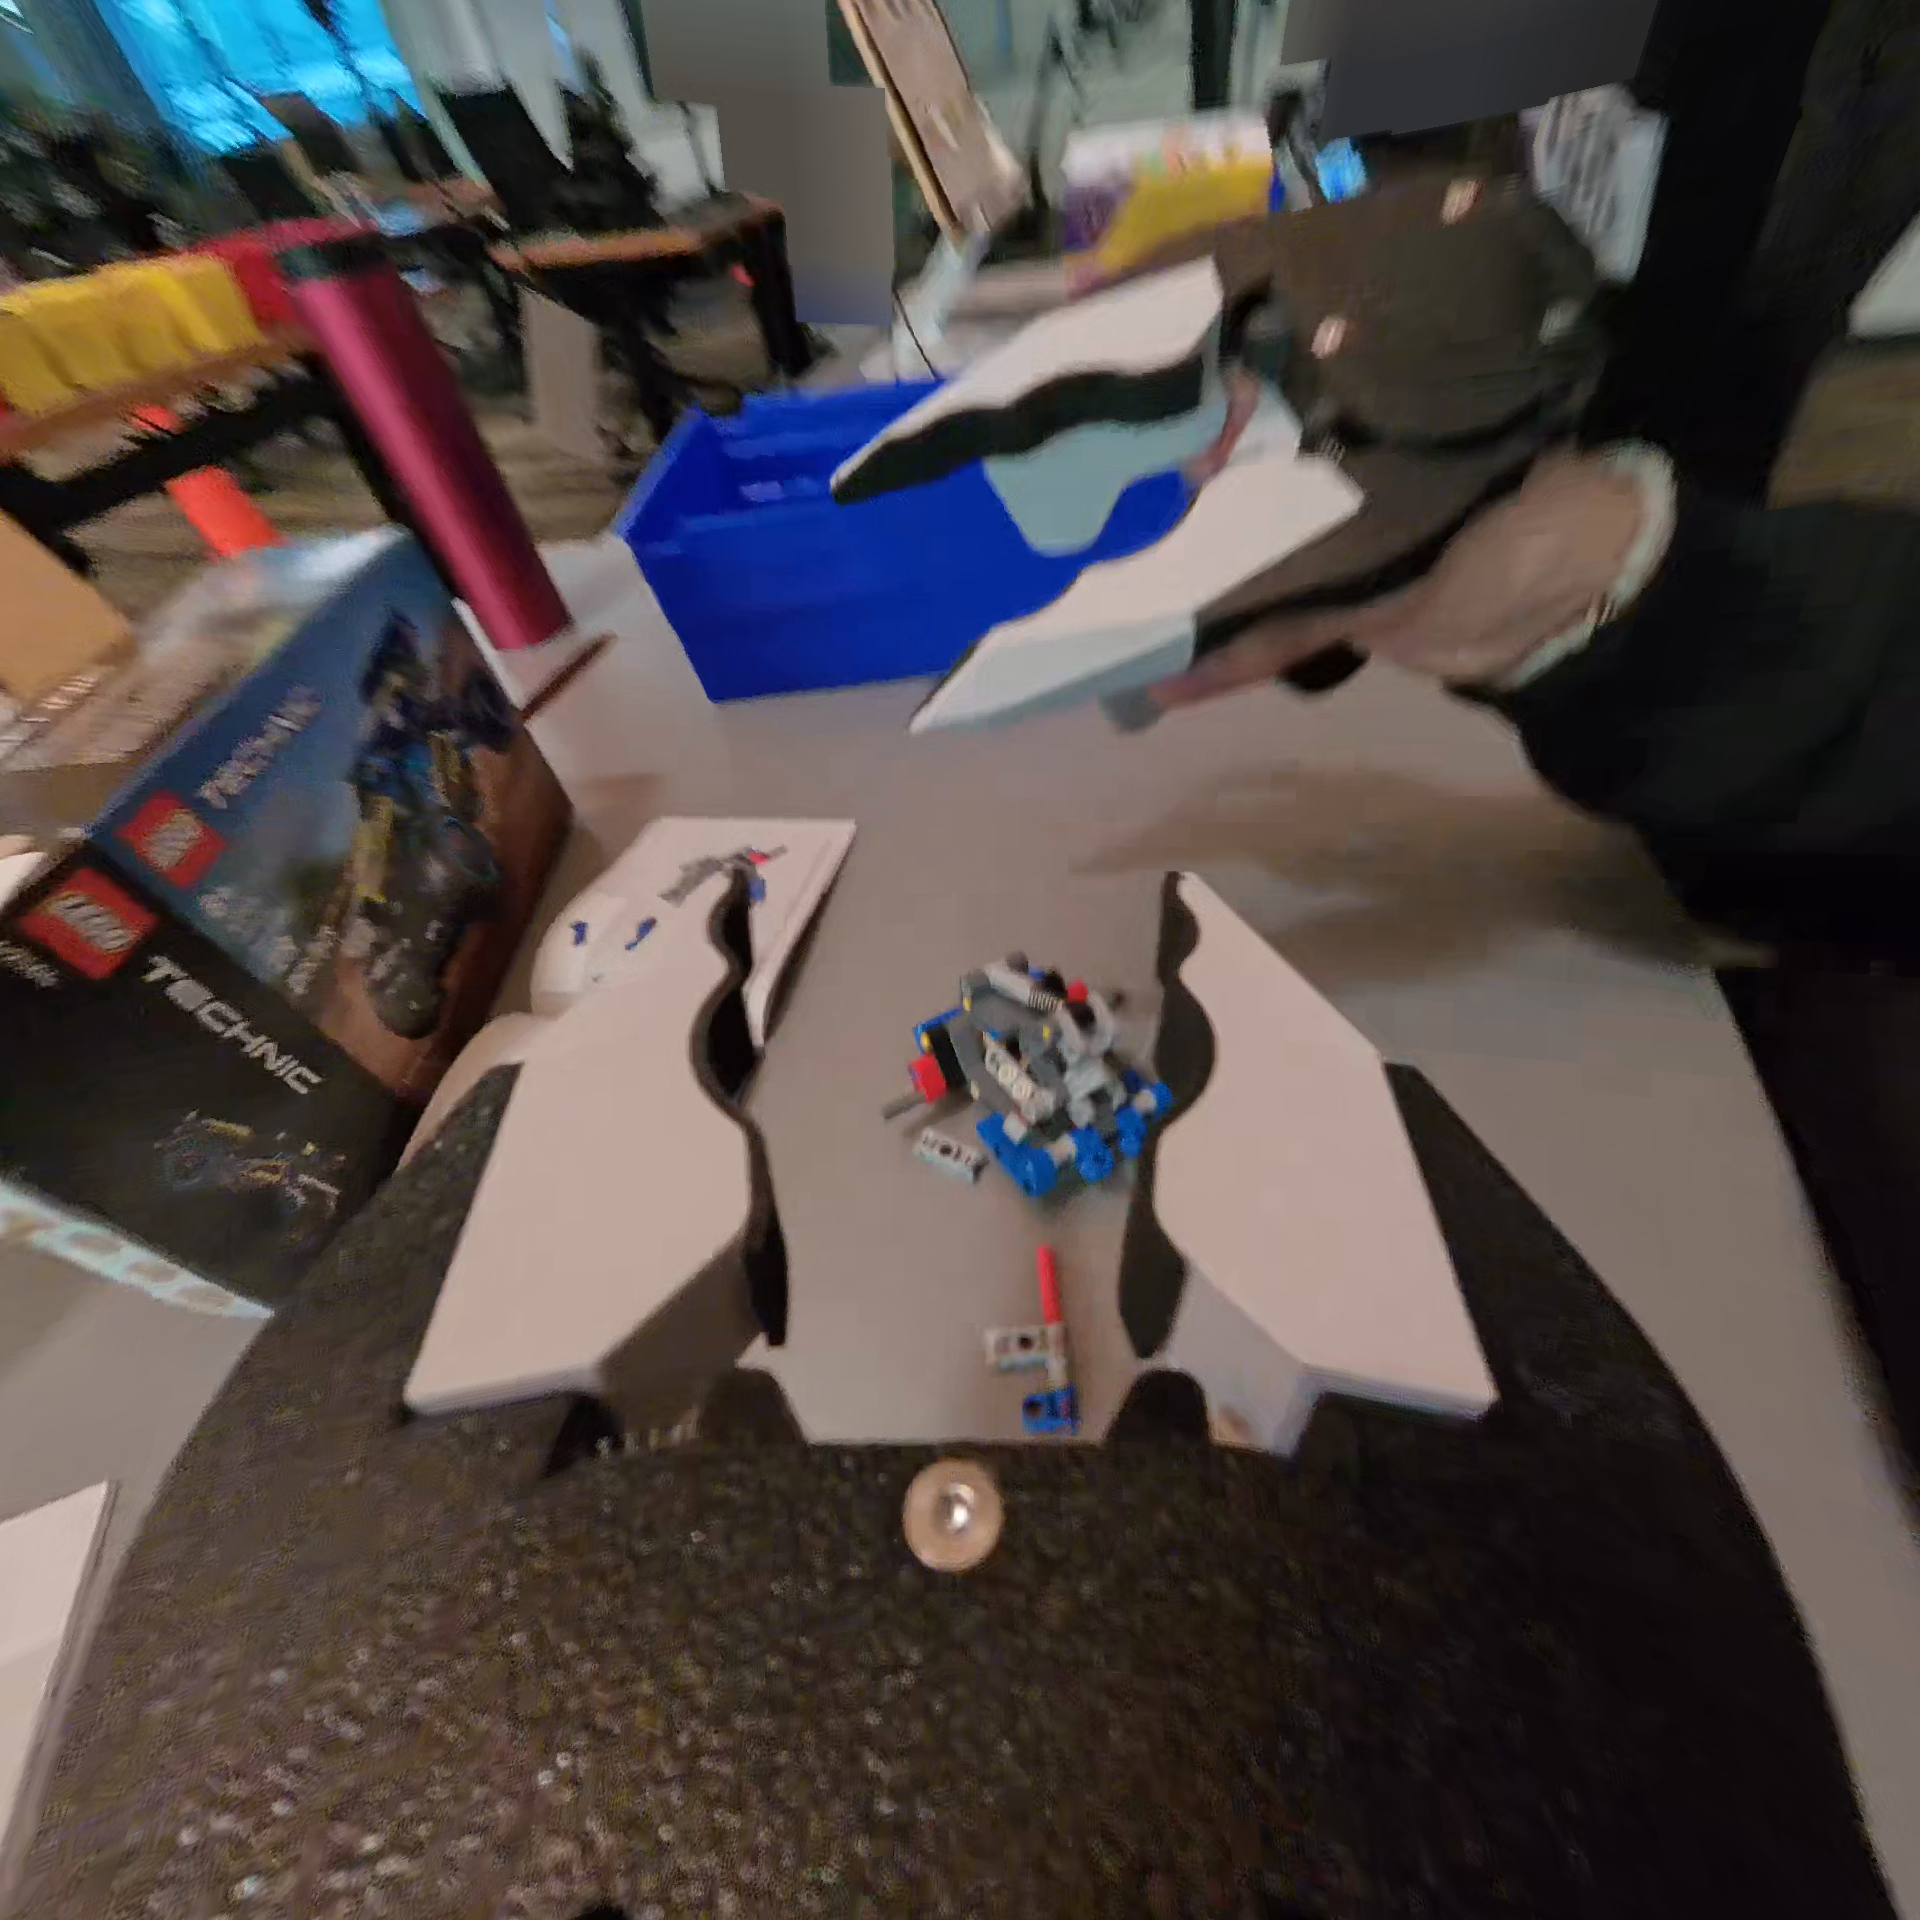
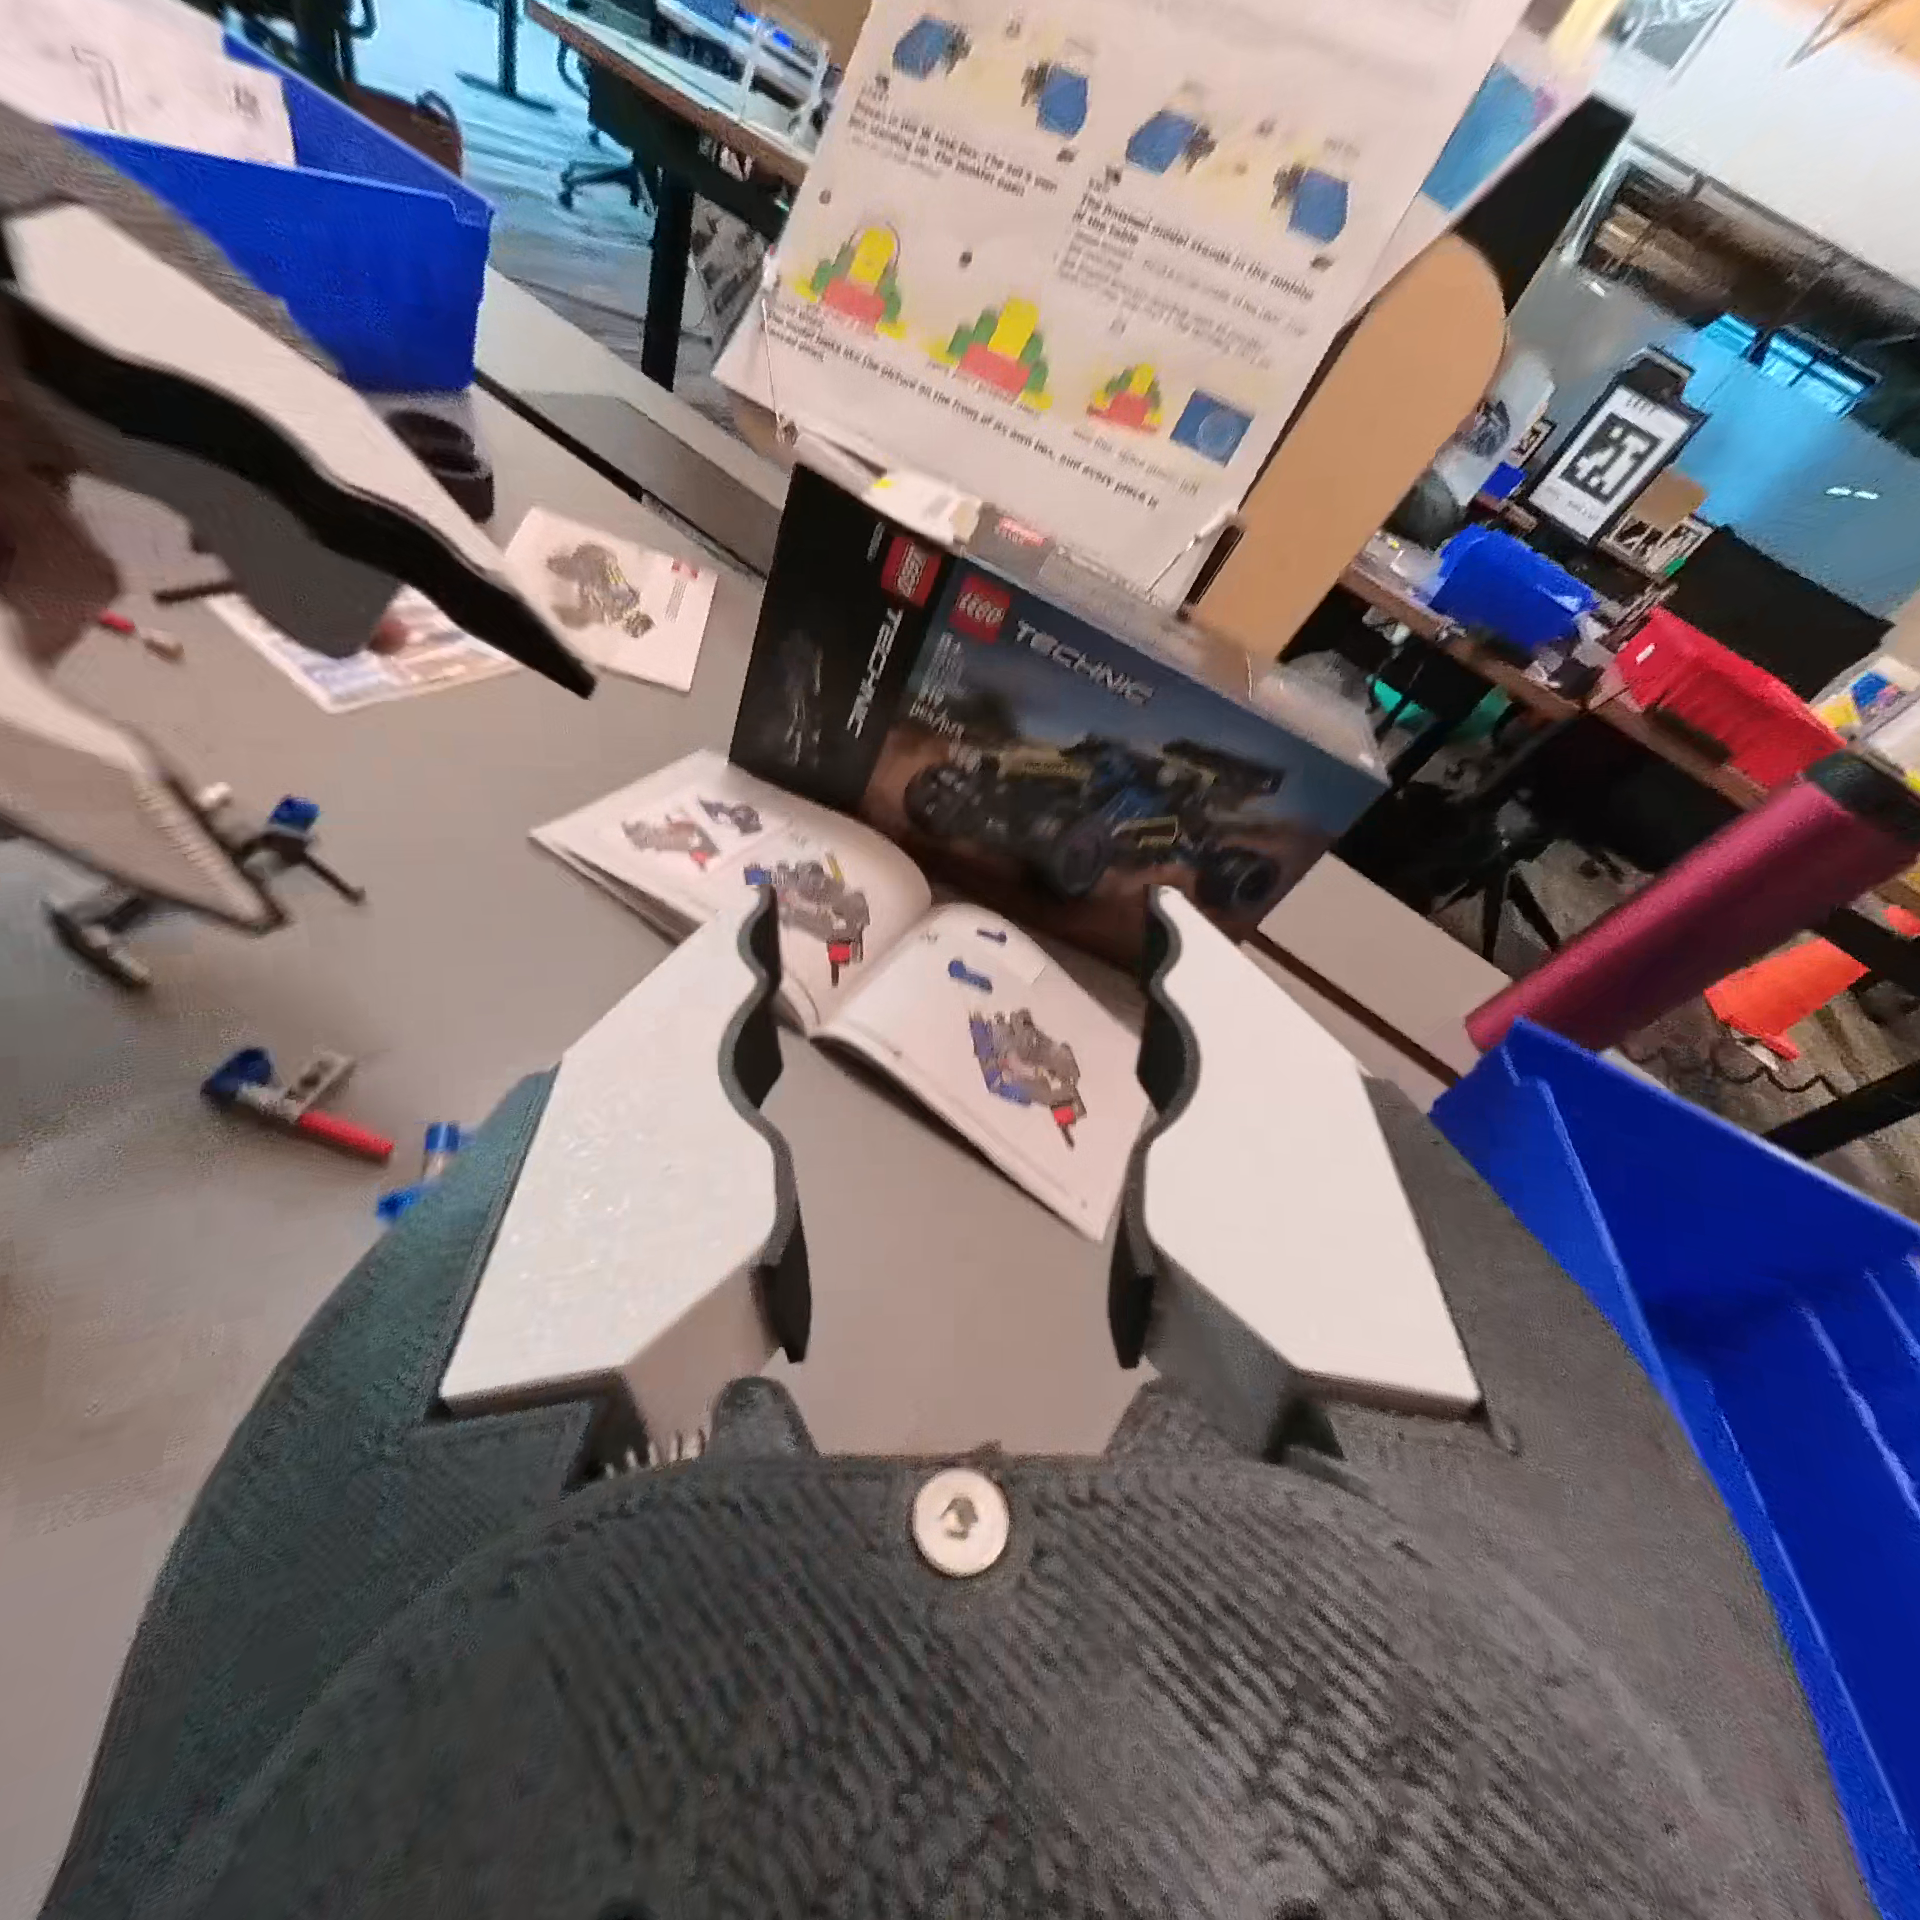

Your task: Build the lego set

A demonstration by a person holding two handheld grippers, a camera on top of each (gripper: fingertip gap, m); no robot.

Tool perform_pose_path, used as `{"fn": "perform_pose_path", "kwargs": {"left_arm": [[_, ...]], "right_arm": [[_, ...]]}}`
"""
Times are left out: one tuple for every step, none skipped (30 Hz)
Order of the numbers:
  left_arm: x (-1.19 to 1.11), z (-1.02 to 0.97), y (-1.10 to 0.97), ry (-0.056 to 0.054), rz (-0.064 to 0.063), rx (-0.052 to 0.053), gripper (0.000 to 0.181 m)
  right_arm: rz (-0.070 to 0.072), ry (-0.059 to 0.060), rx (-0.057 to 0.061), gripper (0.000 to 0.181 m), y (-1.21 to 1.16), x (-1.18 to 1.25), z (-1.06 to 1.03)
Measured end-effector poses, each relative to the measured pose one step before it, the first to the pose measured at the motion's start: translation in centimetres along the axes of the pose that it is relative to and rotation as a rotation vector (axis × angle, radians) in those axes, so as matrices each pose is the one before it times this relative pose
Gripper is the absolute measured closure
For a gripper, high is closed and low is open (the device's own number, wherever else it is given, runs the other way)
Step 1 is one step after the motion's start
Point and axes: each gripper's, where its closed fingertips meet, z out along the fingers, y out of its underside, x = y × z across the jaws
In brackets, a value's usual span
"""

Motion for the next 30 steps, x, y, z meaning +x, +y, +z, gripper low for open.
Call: {"fn": "perform_pose_path", "kwargs": {"left_arm": [[0.109,-0.584,-0.911,-0.0446,-0.0221,0.0556,0.094],[0.214,-0.615,-0.833,-0.0424,-0.0092,0.0506,0.086],[0.341,-0.624,-0.691,-0.0348,0.0045,0.0386,0.081],[0.275,-0.594,-0.534,-0.0382,0.0098,0.0248,0.079],[0.126,-0.552,-0.378,-0.044,0.0068,0.0146,0.076],[0.124,-0.497,-0.204,-0.0385,-0.0002,0.0047,0.072],[0.209,-0.441,-0.074,-0.0272,-0.0056,-0.0036,0.069],[0.2,-0.382,0.01,-0.0223,-0.0077,-0.0073,0.066],[0.167,-0.3,0.032,-0.0232,-0.0043,-0.0081,0.063],[0.294,-0.218,0.028,-0.0143,0.0022,-0.0083,0.059],[0.553,-0.117,0.025,0.0013,0.0069,-0.0105,0.058],[0.735,-0.009,-0.051,0.0119,0.0072,-0.0081,0.058],[0.755,0.121,-0.293,0.012,0.0076,0.0072,0.057],[0.788,0.233,-0.557,0.0146,0.0079,0.0264,0.058],[0.86,0.327,-0.636,0.0225,0.0026,0.0324,0.058],[0.753,0.42,-0.456,0.0216,-0.0061,0.0218,0.059],[0.566,0.506,-0.159,0.0163,-0.0125,0.0035,0.06],[0.35,0.55,0.11,0.0088,-0.0173,-0.0127,0.058],[0.187,0.519,0.179,0.0046,-0.02,-0.0165,0.055],[-0.009,0.409,0.094,-0.0033,-0.0177,-0.0112,0.052],[-0.268,0.273,-0.042,-0.0171,-0.013,-0.0042,0.052],[-0.427,0.131,-0.225,-0.0248,-0.0094,0.005,0.052],[-0.502,0.026,-0.265,-0.0263,-0.0065,0.0074,0.052],[-0.384,-0.042,-0.132,-0.0165,-0.0035,-0.0015,0.048],[-0.534,-0.093,0.012,-0.0256,-0.0171,-0.0078,0.045],[-0.462,-0.139,0.176,-0.0212,-0.0252,-0.0157,0.041],[-0.207,-0.206,0.239,-0.0071,-0.0225,-0.0186,0.039],[0.047,-0.267,0.279,0.0017,-0.0113,-0.0152,0.039],[0.148,-0.311,0.256,-0.0023,-0.0054,-0.0094,0.04],[0.368,-0.344,0.148,0.0027,-0.003,-0.0003,0.042]], "right_arm": [[-0.0062,-0.0005,0.0075,0.108,-0.701,-0.208,0.529],[-0.0107,0.0068,0.0125,0.104,-0.74,-0.251,0.484],[-0.0116,0.0103,0.0164,0.1,-0.76,-0.292,0.461],[-0.0103,0.0063,0.0165,0.096,-0.688,-0.419,0.453],[-0.0056,0.0042,0.0134,0.091,-0.578,-0.455,0.438],[0.0016,0.0027,0.0098,0.086,-0.446,-0.491,0.376],[0.0049,0.0014,0.007,0.081,-0.348,-0.495,0.264],[0.0012,0.0027,0.006,0.077,-0.263,-0.467,0.124],[-0.004,0.0083,0.0075,0.073,-0.211,-0.352,0.014],[-0.0081,0.0074,0.0072,0.071,-0.122,-0.329,-0.053],[-0.006,-0.0025,0.0064,0.071,-0.048,-0.419,-0.085],[0.0006,-0.0052,0.0021,0.069,0.036,-0.36,-0.016],[0.0065,-0.0012,-0.0049,0.067,0.159,-0.203,0.048],[0.0069,0.0018,-0.0069,0.065,0.172,-0.086,0.096],[0.0072,0.0045,-0.009,0.064,0.197,-0.003,0.122],[0.0054,0.0077,-0.0144,0.062,0.258,0.089,0.138],[0.001,0.0144,-0.0138,0.061,0.233,0.227,0.133],[-0.0011,0.0082,-0.0137,0.06,0.153,0.155,0.125],[0.0019,0.0057,-0.0114,0.061,0.048,0.126,0.096],[0.0003,0.0069,-0.0093,0.063,-0.028,0.097,0.087],[-0.0036,0.0066,-0.0072,0.065,-0.1,0.03,0.091],[-0.0036,0.0114,-0.0042,0.065,-0.134,0.063,0.096],[-0.0013,0.0127,-0.004,0.065,-0.15,0.044,0.113],[-0.0024,-0.0019,-0.0018,0.066,-0.171,-0.212,0.17],[0.0174,-0.0241,-0.0039,0.069,-0.093,-0.459,0.213],[0.0289,-0.0169,-0.012,0.069,0.083,-0.318,0.217],[0.011,0.0023,-0.0192,0.068,0.28,-0.064,0.14],[-0.0085,0.0223,-0.0229,0.068,0.429,0.195,-0.009],[-0.0107,0.0257,-0.0143,0.069,0.366,0.206,-0.11],[-0.0051,0.0119,-0.0039,0.069,0.233,-0.037,-0.194]]}}
